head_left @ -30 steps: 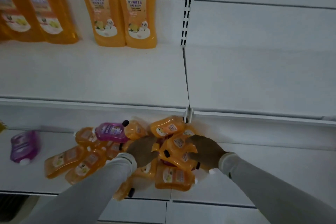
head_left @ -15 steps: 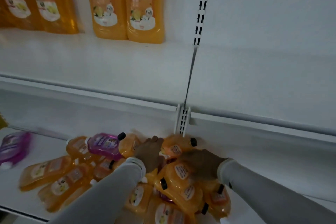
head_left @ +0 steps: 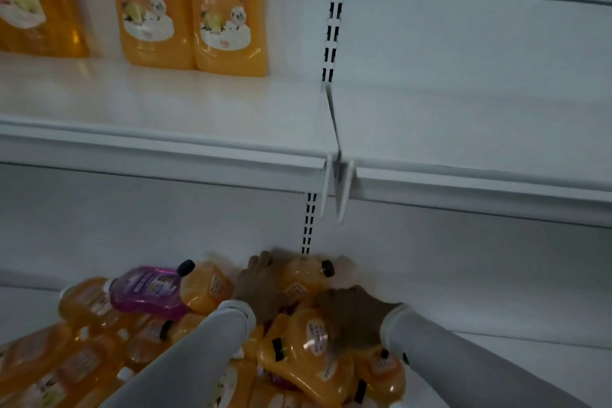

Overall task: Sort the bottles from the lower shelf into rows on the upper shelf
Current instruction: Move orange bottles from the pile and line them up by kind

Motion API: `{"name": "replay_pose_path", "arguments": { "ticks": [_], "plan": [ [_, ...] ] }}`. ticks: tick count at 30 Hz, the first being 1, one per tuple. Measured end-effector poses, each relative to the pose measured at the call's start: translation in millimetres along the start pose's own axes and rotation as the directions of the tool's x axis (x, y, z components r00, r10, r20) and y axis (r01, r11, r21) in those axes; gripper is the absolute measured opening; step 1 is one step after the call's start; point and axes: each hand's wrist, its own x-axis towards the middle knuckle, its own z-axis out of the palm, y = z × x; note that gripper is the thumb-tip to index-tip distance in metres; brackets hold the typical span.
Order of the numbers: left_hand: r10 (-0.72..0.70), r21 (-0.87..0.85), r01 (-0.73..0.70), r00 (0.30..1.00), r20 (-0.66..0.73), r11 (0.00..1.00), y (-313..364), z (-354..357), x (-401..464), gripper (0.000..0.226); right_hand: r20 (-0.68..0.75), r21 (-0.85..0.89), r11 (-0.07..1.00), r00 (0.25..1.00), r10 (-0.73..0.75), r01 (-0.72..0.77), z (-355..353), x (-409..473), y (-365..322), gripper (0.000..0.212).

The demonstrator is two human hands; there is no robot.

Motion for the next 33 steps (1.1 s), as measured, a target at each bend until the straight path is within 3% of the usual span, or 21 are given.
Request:
{"name": "replay_pose_path", "arguments": {
  "ticks": [6,14,21,25,29,33],
  "plan": [
    [0.024,-0.123,-0.024,1.000,-0.003,0.992,2.0,-4.8,-24.9,0.060,-0.030,0.172,0.982,0.995,0.091,-0.084,9.7,-12.5,-4.1,0.087],
    [0.022,-0.196,-0.031,0.999,-0.048,0.980,-8.6,-53.1,-80.1,0.060,-0.130,0.458,0.878,0.967,0.219,-0.137,14.8,-76.6,-17.5,0.079],
    [0.052,-0.232,-0.050,0.999,0.003,0.971,7.6,-113.4,-167.6,0.064,-0.203,0.551,0.831,0.955,0.218,-0.073,-15.3,-163.0,-51.8,0.086],
    [0.070,-0.360,-0.077,0.997,-0.031,0.930,30.8,-156.6,-234.9,0.056,-0.240,0.558,0.829,0.953,0.186,-0.021,-41.4,-220.8,-75.8,0.078],
    [0.018,-0.413,-0.045,0.997,-0.071,0.910,67.6,-210.2,-288.7,0.040,-0.312,0.557,0.827,0.941,0.129,0.072,-85.7,-287.6,-92.1,0.069],
    [-0.015,-0.412,-0.062,0.983,-0.182,0.909,117.6,-275.3,-325.9,0.040,-0.423,0.577,0.803,0.896,0.136,0.151,-135.6,-351.5,-95.1,0.071]
  ]
}}
